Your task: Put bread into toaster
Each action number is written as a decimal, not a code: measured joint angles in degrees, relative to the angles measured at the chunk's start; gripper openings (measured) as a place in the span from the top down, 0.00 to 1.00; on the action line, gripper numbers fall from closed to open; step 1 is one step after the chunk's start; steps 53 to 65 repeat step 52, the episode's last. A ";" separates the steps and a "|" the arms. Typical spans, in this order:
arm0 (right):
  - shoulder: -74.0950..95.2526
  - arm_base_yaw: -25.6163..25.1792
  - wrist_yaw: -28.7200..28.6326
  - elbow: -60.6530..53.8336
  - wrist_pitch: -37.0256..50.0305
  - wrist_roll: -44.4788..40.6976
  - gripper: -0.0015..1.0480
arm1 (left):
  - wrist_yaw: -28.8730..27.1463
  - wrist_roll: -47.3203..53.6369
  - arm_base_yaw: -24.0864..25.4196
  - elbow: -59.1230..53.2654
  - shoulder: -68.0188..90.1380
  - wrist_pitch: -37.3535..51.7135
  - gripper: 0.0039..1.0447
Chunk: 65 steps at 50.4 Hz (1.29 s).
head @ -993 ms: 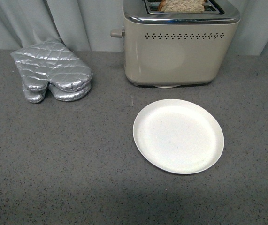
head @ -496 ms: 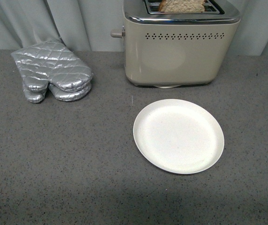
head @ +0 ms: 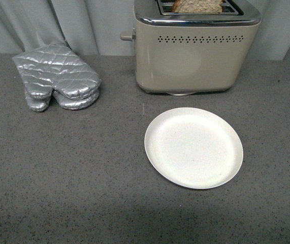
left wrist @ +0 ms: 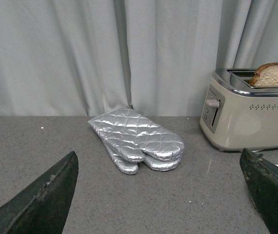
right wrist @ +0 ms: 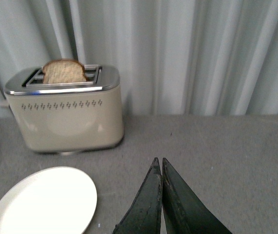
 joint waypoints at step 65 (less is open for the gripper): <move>-3.34 0.00 -0.02 0.00 -1.62 0.00 0.09 | 0.00 0.00 0.00 0.00 0.00 0.00 0.06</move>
